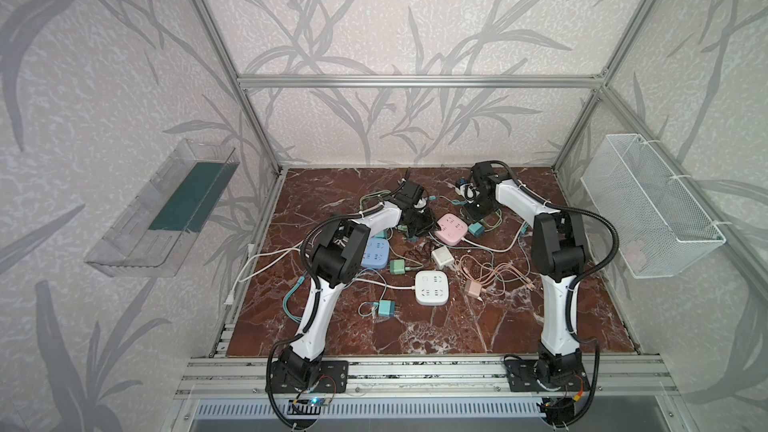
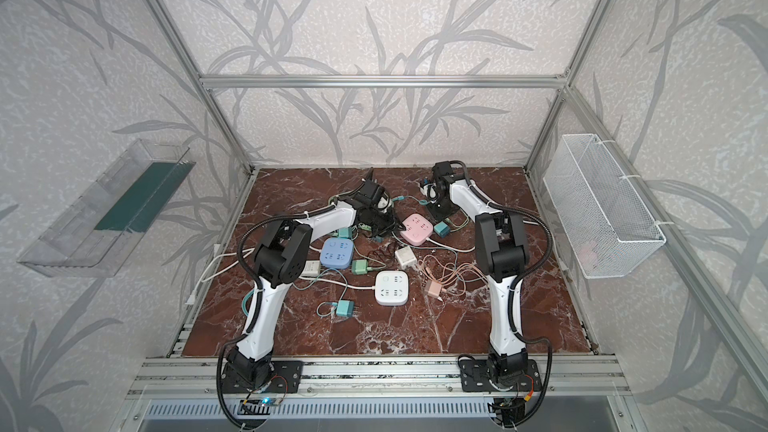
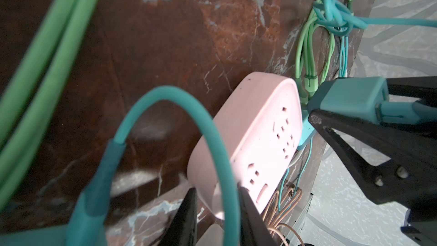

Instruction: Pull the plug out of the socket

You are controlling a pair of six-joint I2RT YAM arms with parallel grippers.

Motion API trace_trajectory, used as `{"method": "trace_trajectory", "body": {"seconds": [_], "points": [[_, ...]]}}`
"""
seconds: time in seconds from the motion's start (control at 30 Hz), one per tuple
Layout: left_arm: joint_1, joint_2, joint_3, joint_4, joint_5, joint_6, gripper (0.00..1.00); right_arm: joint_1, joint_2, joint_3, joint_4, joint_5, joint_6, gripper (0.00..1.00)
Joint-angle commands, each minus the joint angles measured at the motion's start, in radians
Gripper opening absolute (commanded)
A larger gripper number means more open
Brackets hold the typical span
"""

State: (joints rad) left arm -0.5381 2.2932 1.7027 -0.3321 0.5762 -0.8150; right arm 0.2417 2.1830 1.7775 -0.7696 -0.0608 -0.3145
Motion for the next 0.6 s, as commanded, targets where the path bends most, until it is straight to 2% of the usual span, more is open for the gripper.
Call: {"method": "trace_trajectory", "body": {"seconds": [0.0, 0.3, 0.57], "points": [[-0.014, 0.082, -0.035, -0.144, -0.127, 0.03, 0.29, -0.005, 0.023, 0.05, -0.065, -0.002, 0.011, 0.16], [-0.015, 0.071, -0.039, -0.144, -0.131, 0.03, 0.29, -0.005, 0.077, 0.128, -0.136, -0.05, 0.027, 0.19], [-0.015, 0.047, -0.04, -0.162, -0.148, 0.054, 0.3, -0.005, 0.128, 0.204, -0.205, -0.07, 0.038, 0.25]]}}
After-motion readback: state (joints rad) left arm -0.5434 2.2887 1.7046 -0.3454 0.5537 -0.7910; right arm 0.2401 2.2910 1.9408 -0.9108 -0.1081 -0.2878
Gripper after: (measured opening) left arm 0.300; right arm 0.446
